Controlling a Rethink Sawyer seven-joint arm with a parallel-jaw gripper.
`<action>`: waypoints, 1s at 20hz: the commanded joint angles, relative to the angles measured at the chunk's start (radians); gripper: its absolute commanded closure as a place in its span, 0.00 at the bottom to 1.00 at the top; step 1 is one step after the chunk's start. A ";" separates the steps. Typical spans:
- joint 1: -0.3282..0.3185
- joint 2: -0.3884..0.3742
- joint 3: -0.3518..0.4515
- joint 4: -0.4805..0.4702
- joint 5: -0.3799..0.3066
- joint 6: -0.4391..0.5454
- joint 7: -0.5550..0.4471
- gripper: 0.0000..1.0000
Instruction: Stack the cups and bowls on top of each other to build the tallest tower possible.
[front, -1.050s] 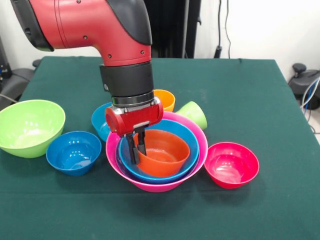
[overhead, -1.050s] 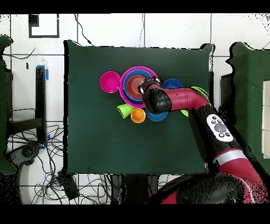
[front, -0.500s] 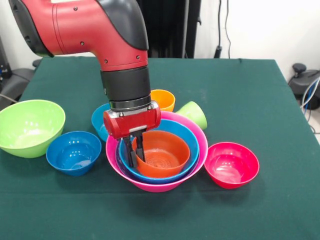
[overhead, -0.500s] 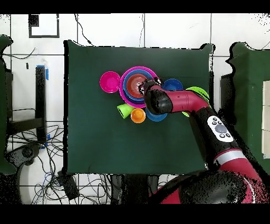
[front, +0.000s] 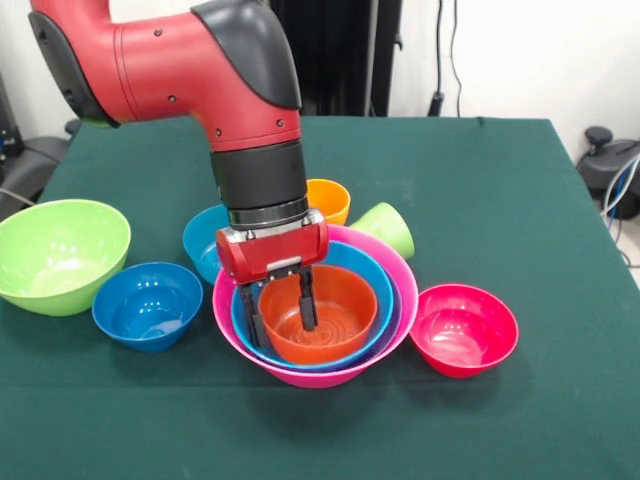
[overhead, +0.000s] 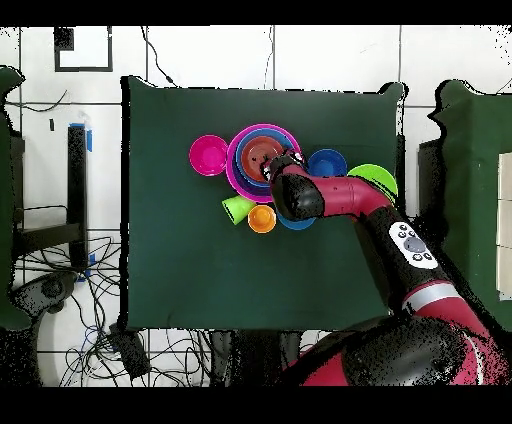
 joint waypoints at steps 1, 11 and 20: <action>0.045 0.081 -0.087 0.082 0.009 -0.030 0.195 0.00; 0.057 -0.026 -0.101 0.122 0.052 0.067 0.147 0.00; 0.023 -0.309 -0.044 0.175 0.150 0.337 0.017 0.00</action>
